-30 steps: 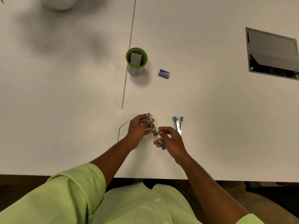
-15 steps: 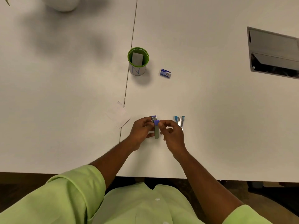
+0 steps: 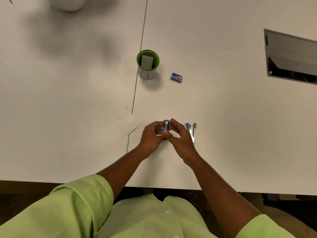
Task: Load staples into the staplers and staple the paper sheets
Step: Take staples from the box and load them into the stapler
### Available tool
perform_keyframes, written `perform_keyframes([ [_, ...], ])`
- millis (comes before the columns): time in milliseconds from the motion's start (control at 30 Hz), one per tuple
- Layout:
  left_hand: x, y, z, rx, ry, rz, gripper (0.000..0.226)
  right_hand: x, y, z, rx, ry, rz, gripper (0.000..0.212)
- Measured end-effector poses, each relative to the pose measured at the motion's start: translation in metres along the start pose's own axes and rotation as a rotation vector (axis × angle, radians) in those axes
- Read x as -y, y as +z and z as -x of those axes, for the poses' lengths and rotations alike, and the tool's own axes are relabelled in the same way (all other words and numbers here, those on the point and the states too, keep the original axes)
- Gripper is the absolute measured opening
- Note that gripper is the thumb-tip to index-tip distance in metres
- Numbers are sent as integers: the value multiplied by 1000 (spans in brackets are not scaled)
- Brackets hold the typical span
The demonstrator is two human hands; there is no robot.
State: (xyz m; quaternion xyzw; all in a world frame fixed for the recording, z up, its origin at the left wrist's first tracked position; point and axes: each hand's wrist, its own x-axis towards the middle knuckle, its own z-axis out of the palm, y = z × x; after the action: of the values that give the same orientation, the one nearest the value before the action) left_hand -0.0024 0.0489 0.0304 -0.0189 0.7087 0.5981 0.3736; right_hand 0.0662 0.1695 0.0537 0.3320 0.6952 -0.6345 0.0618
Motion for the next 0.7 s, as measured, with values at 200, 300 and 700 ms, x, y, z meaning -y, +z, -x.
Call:
perform_keyframes([
  [200, -2, 3, 0, -52, 24, -72, 44, 0, 3, -8, -9, -53, 69, 44],
  [300, -1, 5, 2, -84, 42, -86, 39, -4, 5, -6, -18, -90, 70, 41],
  [700, 2, 9, 4, -141, 133, -128, 32, -9, 9, 1, -66, -148, 14, 37],
])
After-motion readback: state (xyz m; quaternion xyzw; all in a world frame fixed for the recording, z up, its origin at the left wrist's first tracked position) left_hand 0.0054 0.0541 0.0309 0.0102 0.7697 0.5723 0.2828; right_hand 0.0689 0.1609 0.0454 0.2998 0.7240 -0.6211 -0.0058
